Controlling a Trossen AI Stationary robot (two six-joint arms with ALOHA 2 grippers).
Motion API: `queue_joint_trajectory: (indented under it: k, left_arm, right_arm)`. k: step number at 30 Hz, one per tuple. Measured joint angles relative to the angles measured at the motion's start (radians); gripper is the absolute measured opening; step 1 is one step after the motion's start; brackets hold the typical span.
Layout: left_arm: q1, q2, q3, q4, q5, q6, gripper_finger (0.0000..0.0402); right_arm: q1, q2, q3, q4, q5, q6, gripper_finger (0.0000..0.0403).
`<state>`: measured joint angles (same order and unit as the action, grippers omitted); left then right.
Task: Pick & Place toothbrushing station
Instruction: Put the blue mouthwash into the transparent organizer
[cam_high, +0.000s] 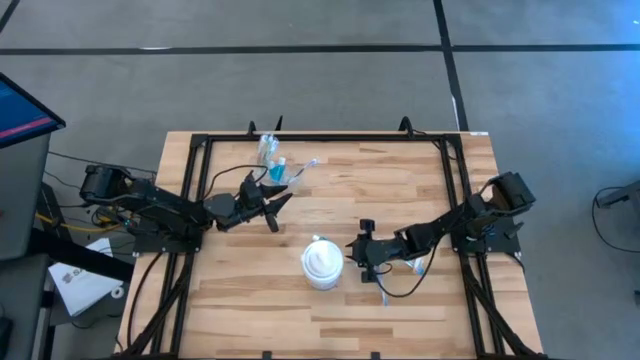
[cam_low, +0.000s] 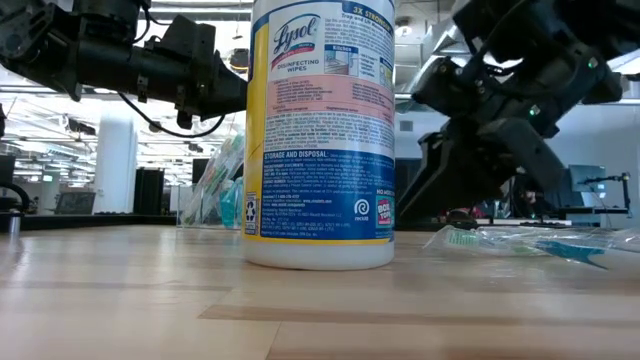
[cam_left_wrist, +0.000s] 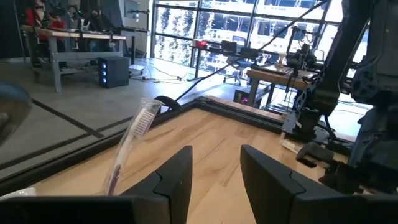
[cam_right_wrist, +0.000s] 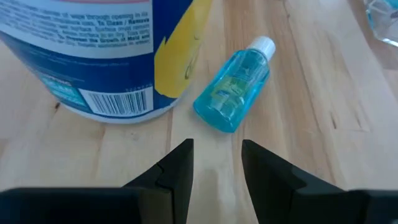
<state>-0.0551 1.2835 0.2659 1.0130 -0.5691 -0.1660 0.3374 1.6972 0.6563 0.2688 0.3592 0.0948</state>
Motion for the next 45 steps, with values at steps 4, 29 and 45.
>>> queue_joint_trajectory:
  k: [4, 29, 45]
  left_arm:
    - [0.0, 0.0, 0.0, 0.0, 0.0, -0.001, 0.0131]
    - [0.0, 0.0, 0.0, -0.049, 0.089, -0.026, 0.0131]
    - [0.0, 0.0, 0.0, -0.053, 0.089, -0.026, 0.0131]
  right_arm:
    - [-0.002, 0.033, 0.0, 0.035, 0.0, 0.003, 0.0127]
    - [-0.072, 0.091, 0.0, 0.113, -0.074, 0.001, 0.0127]
    - [-0.147, 0.141, 0.001, 0.203, -0.09, -0.026, 0.0127]
